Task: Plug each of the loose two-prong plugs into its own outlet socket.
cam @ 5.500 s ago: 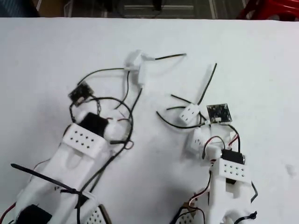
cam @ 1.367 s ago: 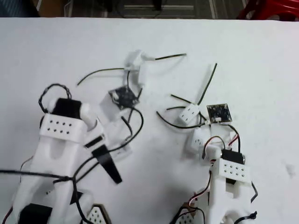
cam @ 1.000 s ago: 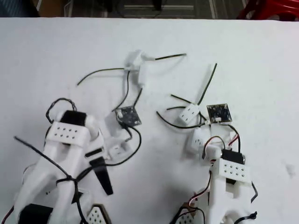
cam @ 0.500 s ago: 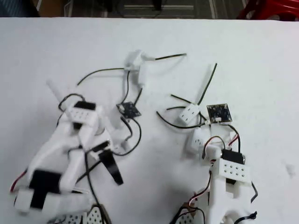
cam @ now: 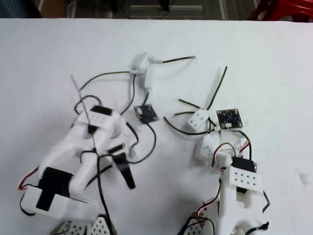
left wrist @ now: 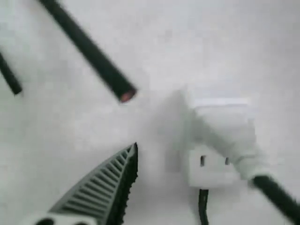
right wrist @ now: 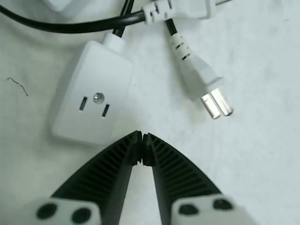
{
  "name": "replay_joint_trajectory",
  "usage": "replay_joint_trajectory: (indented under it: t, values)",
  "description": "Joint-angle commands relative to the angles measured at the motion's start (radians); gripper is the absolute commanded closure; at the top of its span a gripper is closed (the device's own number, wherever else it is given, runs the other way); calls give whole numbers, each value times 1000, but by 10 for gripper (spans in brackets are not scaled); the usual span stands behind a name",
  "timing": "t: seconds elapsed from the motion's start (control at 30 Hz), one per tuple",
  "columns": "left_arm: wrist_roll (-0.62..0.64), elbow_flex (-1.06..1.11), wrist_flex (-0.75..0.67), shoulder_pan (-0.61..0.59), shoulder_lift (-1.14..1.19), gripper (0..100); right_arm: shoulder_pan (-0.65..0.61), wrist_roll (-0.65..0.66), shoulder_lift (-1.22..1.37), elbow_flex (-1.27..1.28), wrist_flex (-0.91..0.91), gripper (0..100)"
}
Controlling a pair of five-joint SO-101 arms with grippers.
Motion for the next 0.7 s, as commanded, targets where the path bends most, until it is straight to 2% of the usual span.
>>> replay_joint_trajectory:
  t: [0.0,0.13,0.2,0.27,0.43,0.5,0.57,0.67]
  values:
    - [51,0,-46,64,2,303,5,-2,-16,-5,-13,974]
    - [63,-3,-46,59,2,305,7,-2,-16,-5,-13,974]
    - [64,-3,-41,50,-1,348,7,-2,-16,-5,-13,974]
    - [64,-3,-41,44,-4,456,7,-2,-16,-5,-13,974]
    - [64,-31,-41,39,-5,857,7,-2,-16,-5,-13,974]
    - [60,-58,-41,41,-5,950,7,-2,-16,-5,-13,974]
    - [55,-77,-41,47,-2,976,8,-2,-16,-5,-12,974]
    - [57,-81,-49,48,4,945,10,-2,-16,-5,-12,974]
